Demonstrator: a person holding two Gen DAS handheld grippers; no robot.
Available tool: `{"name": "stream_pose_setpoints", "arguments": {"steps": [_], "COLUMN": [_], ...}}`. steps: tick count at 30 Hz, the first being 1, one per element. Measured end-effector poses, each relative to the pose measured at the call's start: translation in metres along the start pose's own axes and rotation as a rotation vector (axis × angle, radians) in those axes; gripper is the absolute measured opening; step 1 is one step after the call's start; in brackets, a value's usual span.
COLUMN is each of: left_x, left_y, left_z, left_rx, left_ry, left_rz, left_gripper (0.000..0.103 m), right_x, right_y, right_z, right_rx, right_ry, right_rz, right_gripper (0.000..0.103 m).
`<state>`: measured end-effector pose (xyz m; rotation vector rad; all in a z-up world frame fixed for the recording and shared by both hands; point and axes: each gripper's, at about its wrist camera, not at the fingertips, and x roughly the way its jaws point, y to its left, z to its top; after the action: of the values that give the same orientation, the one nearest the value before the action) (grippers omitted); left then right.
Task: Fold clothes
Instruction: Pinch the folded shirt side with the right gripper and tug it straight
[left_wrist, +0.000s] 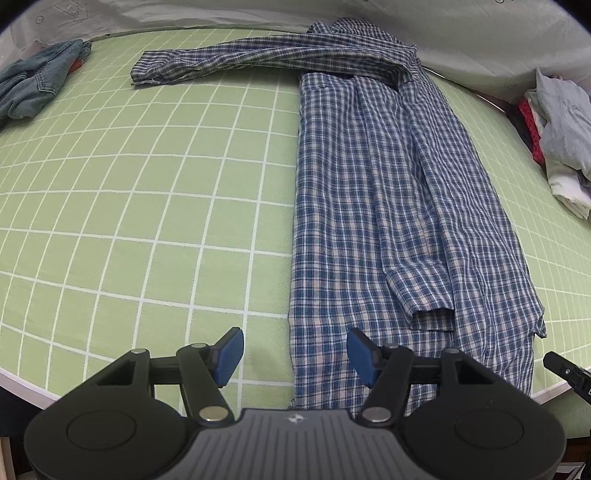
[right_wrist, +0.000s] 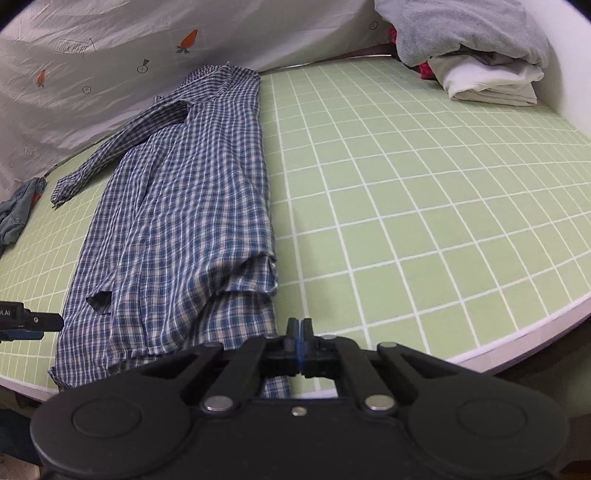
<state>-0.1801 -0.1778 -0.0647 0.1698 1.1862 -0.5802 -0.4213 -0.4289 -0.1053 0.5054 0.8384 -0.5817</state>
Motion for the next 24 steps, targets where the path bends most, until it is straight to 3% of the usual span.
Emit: {"name": "stream_pose_setpoints", "arguments": {"steps": [1,7,11,17,19,21,24], "left_x": [0.000,-0.005,-0.011,-0.015,-0.016,-0.017,-0.018], "left_y": [0.000,0.003,0.008,0.015,0.016,0.017,0.019], "left_z": [0.000,0.001,0.003,0.002,0.003,0.003,0.004], "left_rx": [0.004,0.016,0.010,-0.002,-0.002,-0.002,-0.004], "left_ry": [-0.001,-0.011,-0.022,-0.025,-0.028,-0.033,-0.040], "left_rz": [0.001,0.012,0.026,0.040,0.042,0.044,0.043], "left_gripper": [0.063,0.063,0.063,0.063,0.063,0.070,0.073], "right_x": [-0.002,0.002,0.010,0.021,0.024,0.026,0.025], "right_y": [0.000,0.006,-0.004,-0.014,-0.012,-0.007,-0.001], "right_z": [0.002,0.012,0.015,0.018,0.020,0.021,0.021], "right_rx": [0.012,0.098,0.262,0.418,0.421,0.394,0.370], "right_ry": [-0.008,-0.006,0.016,0.031,0.038,0.045,0.043], "right_rz": [0.015,0.082,0.154,0.161,0.145,0.112,0.096], "right_gripper": [0.002,0.028,0.030,0.042,0.048,0.054,0.051]}}
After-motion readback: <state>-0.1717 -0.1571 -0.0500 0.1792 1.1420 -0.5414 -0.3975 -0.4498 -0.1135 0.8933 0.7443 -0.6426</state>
